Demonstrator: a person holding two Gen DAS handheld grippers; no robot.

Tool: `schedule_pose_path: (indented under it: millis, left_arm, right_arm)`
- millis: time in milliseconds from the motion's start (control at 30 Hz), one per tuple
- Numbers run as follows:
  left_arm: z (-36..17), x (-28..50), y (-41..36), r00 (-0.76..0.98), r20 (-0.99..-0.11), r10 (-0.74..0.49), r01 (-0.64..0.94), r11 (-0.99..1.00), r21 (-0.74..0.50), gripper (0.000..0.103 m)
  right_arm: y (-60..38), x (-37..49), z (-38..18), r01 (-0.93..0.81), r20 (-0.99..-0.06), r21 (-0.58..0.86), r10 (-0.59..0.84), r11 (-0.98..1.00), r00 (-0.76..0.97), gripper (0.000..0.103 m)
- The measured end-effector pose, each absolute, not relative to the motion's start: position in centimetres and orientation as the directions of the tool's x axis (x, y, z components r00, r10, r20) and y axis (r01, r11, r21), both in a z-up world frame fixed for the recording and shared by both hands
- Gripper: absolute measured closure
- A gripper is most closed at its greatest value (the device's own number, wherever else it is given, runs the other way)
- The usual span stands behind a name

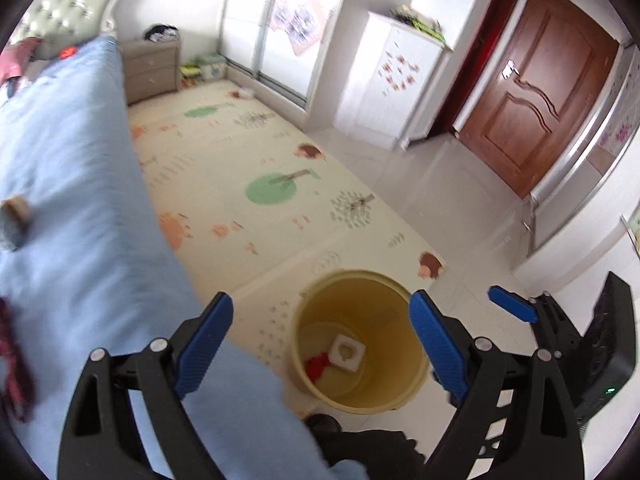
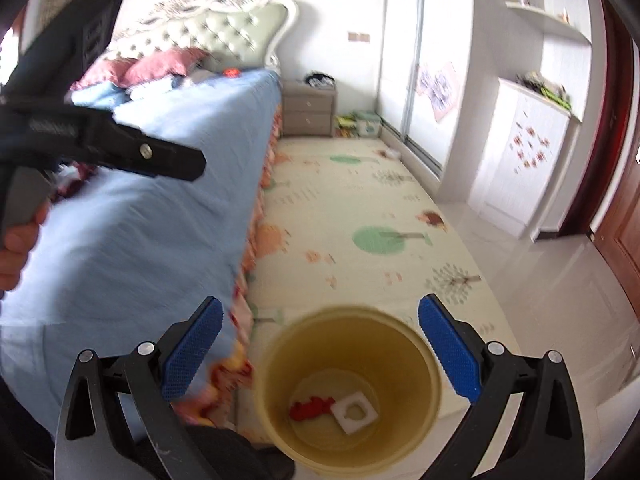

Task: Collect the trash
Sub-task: 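Return to the bed and grasp the white tissue with the left gripper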

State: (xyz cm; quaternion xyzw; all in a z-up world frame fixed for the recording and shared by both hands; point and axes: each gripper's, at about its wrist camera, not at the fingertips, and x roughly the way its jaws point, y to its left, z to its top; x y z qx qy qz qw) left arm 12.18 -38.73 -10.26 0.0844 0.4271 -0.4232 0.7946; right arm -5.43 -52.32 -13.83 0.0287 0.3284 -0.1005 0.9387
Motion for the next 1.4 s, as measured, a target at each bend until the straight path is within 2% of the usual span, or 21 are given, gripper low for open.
schedule_pose_path:
  millis: [167, 333, 433, 533, 633, 767, 900, 1100, 1133, 1167, 1200, 1233, 1267, 1400]
  left_arm:
    - [-7.1, 12.6, -29.5, 0.512, -0.659, -0.551, 0.646, 0.753, -0.127, 0.007]
    - [-5.0, 12.4, -19.7, 0.695, -0.574, -0.433, 0.495, 0.867, -0.055, 0.004]
    - [-4.7, 11.6, -14.3, 0.773, -0.532, -0.345, 0.409, 0.913, 0.002, 0.004]
    - [-4.9, 10.9, -9.9, 0.814, -0.505, -0.286, 0.352, 0.935, 0.039, 0.004]
    - [-5.7, 10.8, -6.8, 0.820, -0.510, -0.257, 0.330, 0.943, 0.055, 0.004]
    - [-7.3, 11.8, -4.5, 0.786, -0.562, -0.257, 0.323, 0.946, 0.020, 0.004]
    - [-8.9, 12.6, -4.0, 0.759, -0.591, -0.274, 0.324, 0.946, -0.022, 0.004]
    - [-10.0, 13.2, -4.6, 0.743, -0.616, -0.260, 0.323, 0.946, -0.010, 0.006]
    - [-10.2, 13.5, -4.7, 0.736, -0.625, -0.260, 0.322, 0.947, -0.015, 0.015]
    - [-10.4, 13.9, -4.7, 0.718, -0.643, -0.267, 0.328, 0.944, -0.026, 0.031]
    - [-10.8, 14.3, -4.7, 0.700, -0.661, -0.273, 0.332, 0.943, -0.038, 0.041]
    - [-11.1, 14.6, -4.7, 0.683, -0.674, -0.282, 0.338, 0.940, -0.050, 0.062]
    - [-11.3, 14.8, -4.6, 0.662, -0.686, -0.302, 0.350, 0.934, -0.074, 0.077]
    - [-11.2, 14.2, -3.9, 0.649, -0.675, -0.351, 0.367, 0.921, -0.127, 0.085]
  right_arm:
    - [-46.4, -4.0, -10.0, 0.085, -0.523, 0.029, -0.057, 0.996, 0.851, 0.008]
    - [-40.2, -2.1, -8.0, -0.033, -0.448, 0.064, 0.058, 0.997, 0.892, 0.008]
    - [-36.6, -0.7, -7.2, -0.078, -0.421, 0.060, 0.096, 0.995, 0.902, 0.008]
    - [-33.6, 0.9, -6.6, -0.115, -0.408, 0.117, 0.154, 0.986, 0.900, 0.008]
    - [-31.3, 2.4, -6.0, -0.142, -0.392, 0.172, 0.200, 0.975, 0.898, 0.008]
    - [-28.7, 3.7, -5.5, -0.149, -0.378, 0.176, 0.207, 0.973, 0.903, 0.008]
    - [-27.0, 4.4, -5.4, -0.167, -0.386, 0.145, 0.211, 0.975, 0.898, 0.008]
    - [-26.5, 5.9, -5.6, -0.200, -0.417, 0.149, 0.245, 0.968, 0.875, 0.008]
    - [-26.7, 6.0, -5.6, -0.201, -0.420, 0.154, 0.249, 0.967, 0.873, 0.008]
    - [-26.7, 6.2, -5.7, -0.202, -0.423, 0.158, 0.251, 0.967, 0.871, 0.008]
    - [-26.7, 6.4, -5.7, -0.204, -0.426, 0.158, 0.253, 0.966, 0.869, 0.008]
    - [-26.7, 6.5, -5.7, -0.205, -0.430, 0.156, 0.253, 0.966, 0.866, 0.008]
    - [-26.6, 6.7, -5.7, -0.210, -0.435, 0.153, 0.256, 0.966, 0.863, 0.008]
    - [-25.5, 7.3, -6.2, -0.252, -0.462, 0.125, 0.281, 0.960, 0.841, 0.008]
